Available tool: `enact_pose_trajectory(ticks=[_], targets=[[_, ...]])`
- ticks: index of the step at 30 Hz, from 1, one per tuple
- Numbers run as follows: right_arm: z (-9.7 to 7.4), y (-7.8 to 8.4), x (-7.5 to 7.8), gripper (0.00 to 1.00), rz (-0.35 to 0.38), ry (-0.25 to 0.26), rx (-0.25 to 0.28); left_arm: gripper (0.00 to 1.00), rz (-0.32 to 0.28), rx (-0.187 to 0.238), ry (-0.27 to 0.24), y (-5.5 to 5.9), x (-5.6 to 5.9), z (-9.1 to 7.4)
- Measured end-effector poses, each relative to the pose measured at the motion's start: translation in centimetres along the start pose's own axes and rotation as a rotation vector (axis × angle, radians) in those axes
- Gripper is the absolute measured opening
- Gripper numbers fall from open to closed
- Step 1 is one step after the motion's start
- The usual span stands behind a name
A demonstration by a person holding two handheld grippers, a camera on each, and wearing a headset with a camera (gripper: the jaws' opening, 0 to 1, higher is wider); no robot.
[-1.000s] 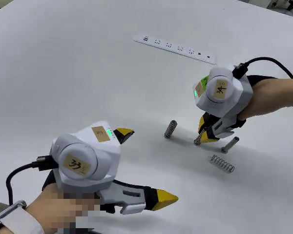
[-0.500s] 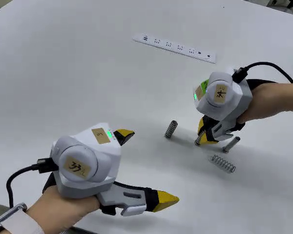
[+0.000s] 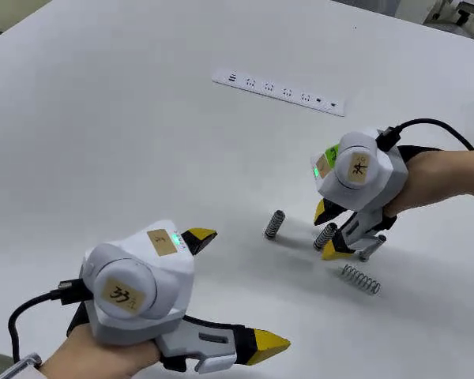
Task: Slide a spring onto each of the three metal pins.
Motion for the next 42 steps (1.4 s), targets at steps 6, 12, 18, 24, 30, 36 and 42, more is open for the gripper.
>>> enact_pose_trajectory(ticks=[6,12,18,24,30,36,42], targets=[[-0.4,-0.5,-0.1,0.81,0.035,0.035,0.074,0.99,0.004,0.003,0.002,-0.1,0.1,0.0],[-0.9,-0.3,-0.1,0.99,0.088,0.098,0.116,0.99,0.009,0.008,0.004,-0.4,0.1,0.0],[-1.4,0.3,-0.8,0.99,0.133,0.128,0.147,0.99,0.021,0.0,0.01,-0.5,0.3,0.1],[-2.5,0.8,-2.1,0.99,0.239,0.195,0.217,0.99,0.033,0.0,0.025,-0.9,0.6,0.5],[-4.0,2.2,-3.8,0.99,0.336,0.29,0.271,0.99,0.048,0.0,0.041,-1.7,0.8,0.8],[-5.3,4.0,-6.1,0.99,0.434,0.351,0.312,0.99,0.073,-0.021,0.064,-1.8,1.0,0.7],[-6.1,5.4,-8.7,0.99,0.528,0.408,0.345,0.99,0.085,-0.034,0.071,-1.7,1.1,0.6]])
Point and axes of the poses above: the centre of the closed fingertips' face, and the gripper's own axes: z roughly forward along the fingers, x roughly to its right, y roughly out of its underside, the point moved 5 cm from there along -z, roughly backward along the fingers, and after that the axes turned 10 degrees about -z, right-handed, at the moved point
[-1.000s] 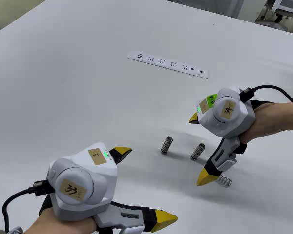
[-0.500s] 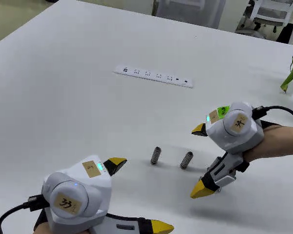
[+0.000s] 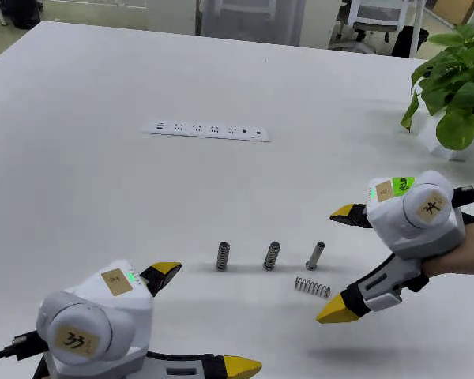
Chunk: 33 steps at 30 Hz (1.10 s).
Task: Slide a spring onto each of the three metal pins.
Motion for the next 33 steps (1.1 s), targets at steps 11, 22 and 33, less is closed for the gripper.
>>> enact_pose_trajectory(ticks=[11,22,33], targets=[[-3.0,2.5,-3.3,0.99,0.162,0.087,0.083,0.99,0.003,-0.021,-0.002,0.1,0.2,-0.3],[-5.5,4.8,-5.5,0.99,0.312,0.196,0.134,0.99,0.011,-0.033,-0.013,-0.2,-0.2,-0.3],[-5.4,5.7,-7.1,0.99,0.385,0.231,0.169,1.0,0.014,-0.066,-0.01,0.4,0.1,0.0]])
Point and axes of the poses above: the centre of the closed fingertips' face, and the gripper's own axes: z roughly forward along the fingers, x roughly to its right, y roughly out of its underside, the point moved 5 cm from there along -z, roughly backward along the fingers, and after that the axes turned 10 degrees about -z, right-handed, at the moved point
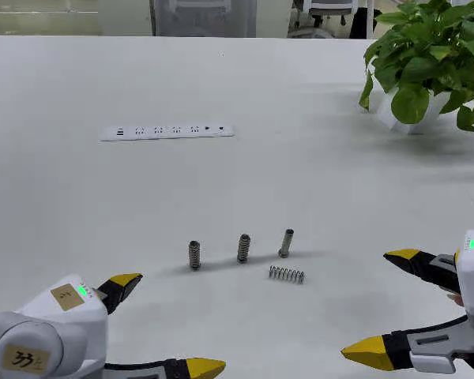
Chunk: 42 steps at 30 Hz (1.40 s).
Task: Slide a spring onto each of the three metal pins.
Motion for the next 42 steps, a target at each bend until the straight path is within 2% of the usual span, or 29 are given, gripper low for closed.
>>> enact_pose_trajectory(ticks=[8,11,13,17,19,22,24,27,28,31,32,34,35,37,39,42], targets=[[-0.1,0.3,0.2,0.99,0.015,0.02,0.017,0.99,0.063,-0.032,0.044,-1.0,0.4,1.1],[-0.3,0.4,0.3,0.99,0.018,0.023,0.019,0.98,0.134,-0.063,0.081,-1.6,0.6,2.0],[-0.4,0.5,0.2,0.99,0.017,0.022,0.017,0.97,0.156,-0.063,0.092,-2.3,0.8,2.5],[-0.9,1.2,0.1,0.99,0.03,0.023,0.019,0.95,0.226,-0.067,0.144,-4.4,1.4,4.1],[-1.0,1.4,0.0,0.99,0.034,0.026,0.017,0.93,0.264,-0.073,0.175,-4.8,1.4,4.9],[-1.3,1.6,-0.2,0.99,0.039,0.025,0.013,0.88,0.357,-0.116,0.227,-5.6,2.1,6.4],[-1.5,1.7,-0.2,0.99,0.039,0.027,0.013,0.85,0.364,-0.129,0.249,-5.9,2.5,7.2],[-1.7,2.0,-0.1,0.99,0.049,0.029,0.014,0.77,0.376,-0.163,0.263,-6.0,2.6,8.7],[-1.9,2.0,-0.1,0.99,0.049,0.031,0.014,0.75,0.388,-0.181,0.274,-6.0,3.0,9.2],[-2.1,2.3,-0.2,0.99,0.053,0.03,0.012,0.7,0.426,-0.235,0.281,-5.5,2.8,10.4],[-2.2,2.4,-0.2,0.99,0.054,0.029,0.009,0.69,0.439,-0.257,0.291,-5.3,3.2,10.7],[-2.4,2.5,-0.2,0.99,0.057,0.027,0.006,0.66,0.463,-0.299,0.268,-5.0,2.9,11.3],[-2.5,2.7,-0.3,0.99,0.06,0.024,0.004,0.65,0.474,-0.31,0.283,-4.9,3.0,11.8],[-2.6,2.8,-0.3,0.99,0.06,0.024,0.003,0.61,0.467,-0.335,0.281,-4.7,3.0,12.4],[-2.7,2.9,-0.4,0.99,0.065,0.024,0.003,0.58,0.476,-0.342,0.286,-4.7,3.0,12.8],[-2.9,3.1,-0.5,0.98,0.08,0.02,0.005,0.49,0.468,-0.349,0.262,-4.9,2.8,13.7]])
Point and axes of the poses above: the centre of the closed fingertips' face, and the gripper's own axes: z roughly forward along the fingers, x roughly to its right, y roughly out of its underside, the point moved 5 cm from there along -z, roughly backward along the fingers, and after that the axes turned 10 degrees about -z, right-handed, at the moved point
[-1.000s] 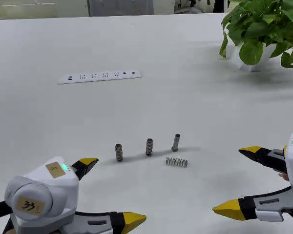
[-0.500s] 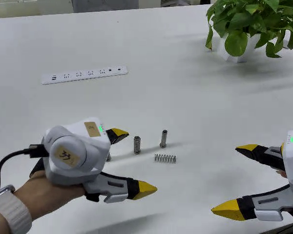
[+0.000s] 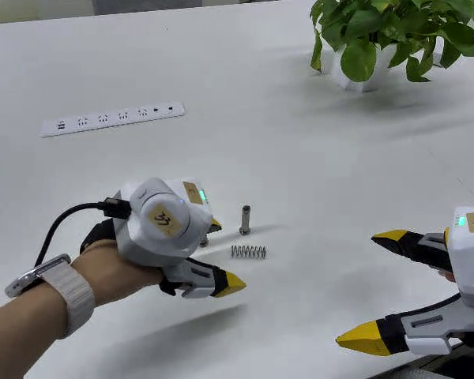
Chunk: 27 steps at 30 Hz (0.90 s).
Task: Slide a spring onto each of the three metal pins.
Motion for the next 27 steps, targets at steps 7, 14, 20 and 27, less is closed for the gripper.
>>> enact_pose_trajectory(ticks=[7,14,20,27], targets=[[-0.4,0.5,0.0,0.98,0.015,0.01,0.001,0.29,-0.025,-0.017,-0.021,-0.4,-0.1,1.4],[-0.7,1.1,0.2,0.98,0.035,0.025,0.007,0.27,-0.053,-0.083,-0.013,0.2,-0.6,2.9],[-0.7,1.3,-0.2,0.98,0.054,0.024,0.009,0.25,-0.057,-0.123,-0.018,0.6,-0.6,3.7],[-0.8,1.6,-0.5,0.98,0.074,0.027,0.013,0.2,-0.059,-0.148,-0.012,0.8,-0.5,4.2]])
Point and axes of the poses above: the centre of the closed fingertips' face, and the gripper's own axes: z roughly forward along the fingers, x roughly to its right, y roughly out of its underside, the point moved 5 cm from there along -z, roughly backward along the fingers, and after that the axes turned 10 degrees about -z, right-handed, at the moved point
